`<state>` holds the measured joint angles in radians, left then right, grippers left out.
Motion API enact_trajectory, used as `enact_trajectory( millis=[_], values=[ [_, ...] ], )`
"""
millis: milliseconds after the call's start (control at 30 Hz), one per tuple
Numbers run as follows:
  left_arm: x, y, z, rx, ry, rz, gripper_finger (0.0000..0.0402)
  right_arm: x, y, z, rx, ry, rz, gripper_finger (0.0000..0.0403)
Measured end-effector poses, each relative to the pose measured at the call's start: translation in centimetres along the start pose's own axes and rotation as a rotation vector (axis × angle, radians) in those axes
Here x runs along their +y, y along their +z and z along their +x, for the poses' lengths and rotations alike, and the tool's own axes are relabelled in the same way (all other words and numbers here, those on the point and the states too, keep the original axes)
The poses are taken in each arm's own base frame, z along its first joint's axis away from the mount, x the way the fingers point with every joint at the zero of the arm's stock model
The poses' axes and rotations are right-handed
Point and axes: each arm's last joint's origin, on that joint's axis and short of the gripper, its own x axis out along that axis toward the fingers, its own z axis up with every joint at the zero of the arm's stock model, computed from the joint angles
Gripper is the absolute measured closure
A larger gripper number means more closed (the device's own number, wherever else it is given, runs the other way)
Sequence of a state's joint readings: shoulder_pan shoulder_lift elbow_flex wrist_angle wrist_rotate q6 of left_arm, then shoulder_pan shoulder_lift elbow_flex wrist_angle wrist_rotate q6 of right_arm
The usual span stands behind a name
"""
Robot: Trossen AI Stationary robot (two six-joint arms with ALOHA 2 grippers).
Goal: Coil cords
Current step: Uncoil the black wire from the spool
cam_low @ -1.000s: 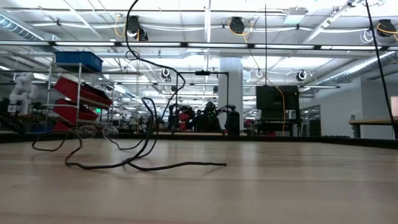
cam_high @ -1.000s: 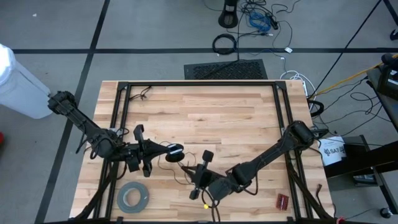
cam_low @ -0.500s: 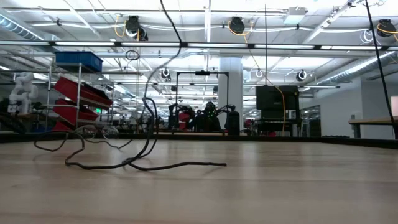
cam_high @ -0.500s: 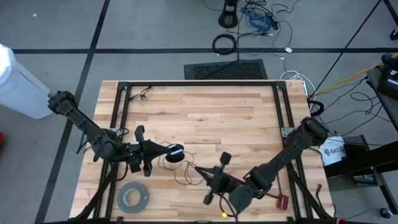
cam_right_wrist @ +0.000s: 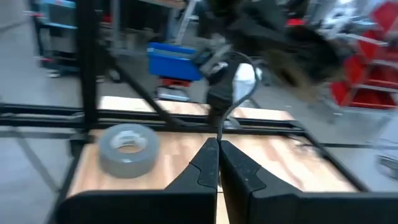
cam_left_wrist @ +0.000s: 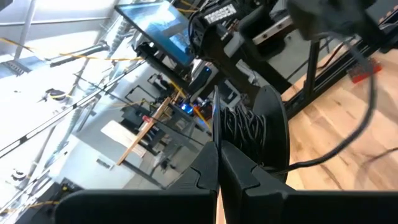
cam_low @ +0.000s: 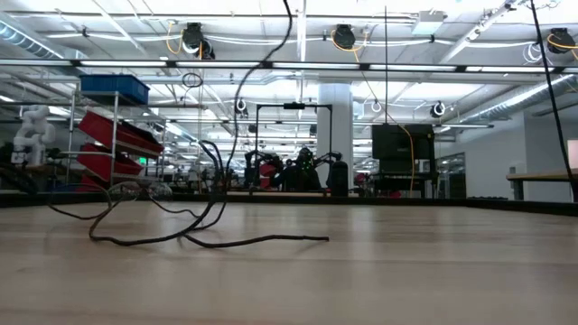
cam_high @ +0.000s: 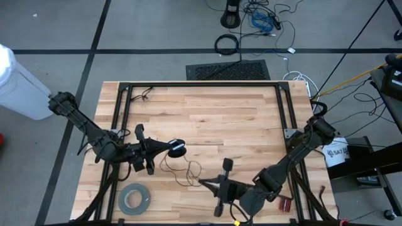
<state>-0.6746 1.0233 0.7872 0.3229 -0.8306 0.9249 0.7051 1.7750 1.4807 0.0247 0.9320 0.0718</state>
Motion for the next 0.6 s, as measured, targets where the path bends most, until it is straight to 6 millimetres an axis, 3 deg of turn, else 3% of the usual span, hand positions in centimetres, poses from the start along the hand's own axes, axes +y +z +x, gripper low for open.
enact_trajectory(
  millis=[167, 600],
  values=[
    [0.0, 0.0, 0.0, 0.003, 0.003, -0.003, 0.0401, 0.1, -0.5, 0.2, 0.04, 0.09, -0.003, 0.0403],
    [0.1, 0.0, 0.0, 0.0, 0.008, -0.074, 0.0401, -0.3, -2.0, 1.5, 0.121, 0.046, 0.033, 0.0403]
  ],
)
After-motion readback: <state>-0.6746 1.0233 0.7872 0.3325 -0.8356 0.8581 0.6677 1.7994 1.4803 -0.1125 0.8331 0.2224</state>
